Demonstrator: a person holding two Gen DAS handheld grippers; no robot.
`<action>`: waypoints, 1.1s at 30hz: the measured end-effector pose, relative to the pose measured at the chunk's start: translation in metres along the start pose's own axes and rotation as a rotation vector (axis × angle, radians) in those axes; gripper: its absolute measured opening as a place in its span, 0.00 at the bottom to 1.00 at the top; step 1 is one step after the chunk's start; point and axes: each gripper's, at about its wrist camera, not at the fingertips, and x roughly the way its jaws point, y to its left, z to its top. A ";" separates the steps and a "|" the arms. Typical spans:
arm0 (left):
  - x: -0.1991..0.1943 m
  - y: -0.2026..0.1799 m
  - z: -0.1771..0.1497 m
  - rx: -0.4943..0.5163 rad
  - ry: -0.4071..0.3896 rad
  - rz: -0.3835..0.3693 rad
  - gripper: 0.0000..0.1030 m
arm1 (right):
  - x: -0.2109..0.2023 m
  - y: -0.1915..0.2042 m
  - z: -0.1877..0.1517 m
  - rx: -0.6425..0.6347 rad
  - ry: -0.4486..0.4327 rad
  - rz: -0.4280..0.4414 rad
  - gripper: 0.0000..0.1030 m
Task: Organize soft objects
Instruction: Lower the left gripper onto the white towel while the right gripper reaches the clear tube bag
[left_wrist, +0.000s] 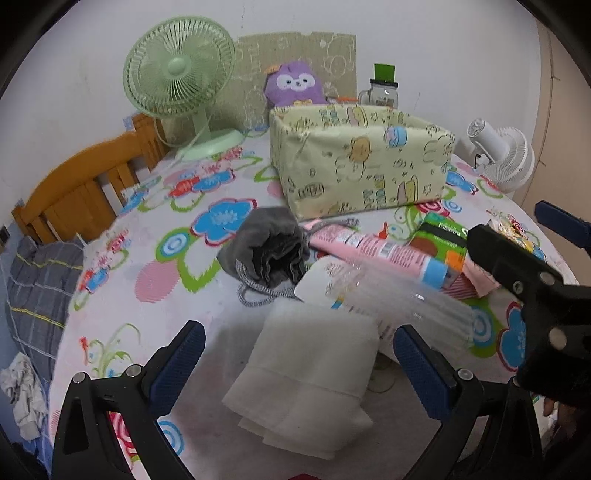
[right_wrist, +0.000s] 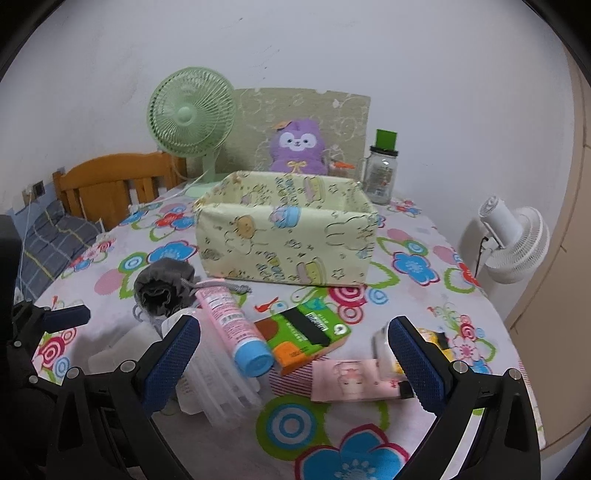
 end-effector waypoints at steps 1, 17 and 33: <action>0.003 0.002 -0.001 -0.005 0.007 -0.013 1.00 | 0.003 0.003 -0.001 -0.009 0.007 0.008 0.97; 0.029 0.003 -0.011 0.055 0.083 -0.046 0.98 | 0.038 0.042 -0.015 -0.122 0.092 0.048 0.90; 0.024 0.002 -0.018 0.091 0.066 -0.128 0.75 | 0.038 0.049 -0.022 -0.110 0.152 0.098 0.66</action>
